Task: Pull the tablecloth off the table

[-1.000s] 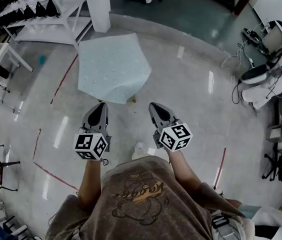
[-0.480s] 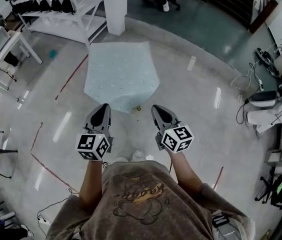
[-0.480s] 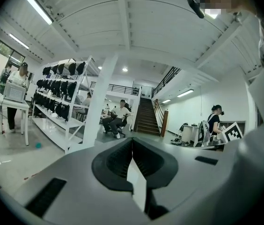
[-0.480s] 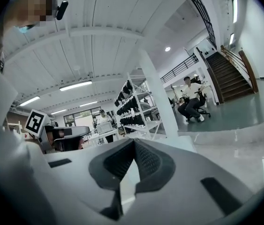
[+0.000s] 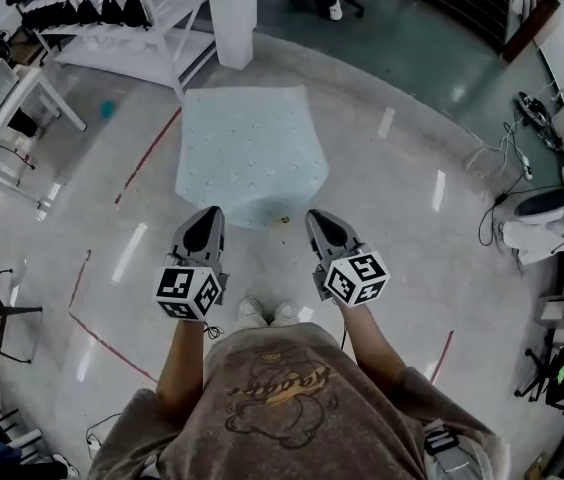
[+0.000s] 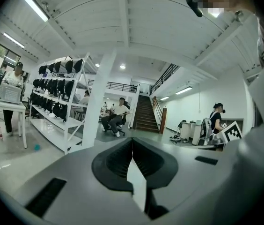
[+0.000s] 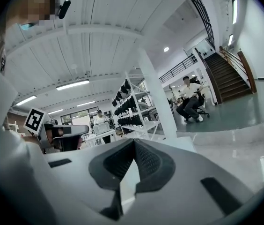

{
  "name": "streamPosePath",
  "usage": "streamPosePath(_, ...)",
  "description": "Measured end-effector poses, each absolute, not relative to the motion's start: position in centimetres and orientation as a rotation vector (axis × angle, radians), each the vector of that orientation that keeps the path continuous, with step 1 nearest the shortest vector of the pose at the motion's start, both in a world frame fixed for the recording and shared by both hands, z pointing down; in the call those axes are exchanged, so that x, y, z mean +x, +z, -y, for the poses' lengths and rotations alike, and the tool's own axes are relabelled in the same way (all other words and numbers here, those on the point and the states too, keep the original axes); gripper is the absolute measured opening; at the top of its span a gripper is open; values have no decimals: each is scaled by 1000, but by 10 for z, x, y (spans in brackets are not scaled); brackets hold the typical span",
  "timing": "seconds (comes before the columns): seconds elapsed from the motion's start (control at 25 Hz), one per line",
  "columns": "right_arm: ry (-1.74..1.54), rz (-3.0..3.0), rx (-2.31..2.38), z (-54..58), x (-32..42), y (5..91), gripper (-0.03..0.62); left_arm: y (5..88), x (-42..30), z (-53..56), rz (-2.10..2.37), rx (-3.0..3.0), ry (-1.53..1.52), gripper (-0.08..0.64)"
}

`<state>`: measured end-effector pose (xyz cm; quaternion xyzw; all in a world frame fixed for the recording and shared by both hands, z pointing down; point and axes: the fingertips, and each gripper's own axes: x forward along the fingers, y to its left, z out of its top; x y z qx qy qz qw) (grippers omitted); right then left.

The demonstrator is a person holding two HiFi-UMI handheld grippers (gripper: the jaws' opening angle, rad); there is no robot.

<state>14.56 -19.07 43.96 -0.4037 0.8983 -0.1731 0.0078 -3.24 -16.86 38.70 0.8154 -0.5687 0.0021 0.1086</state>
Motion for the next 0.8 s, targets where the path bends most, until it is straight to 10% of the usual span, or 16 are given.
streamPosePath(0.8,-674,-2790,-1332,218,135,491,6,438,-37,209,1577,2368,99,20)
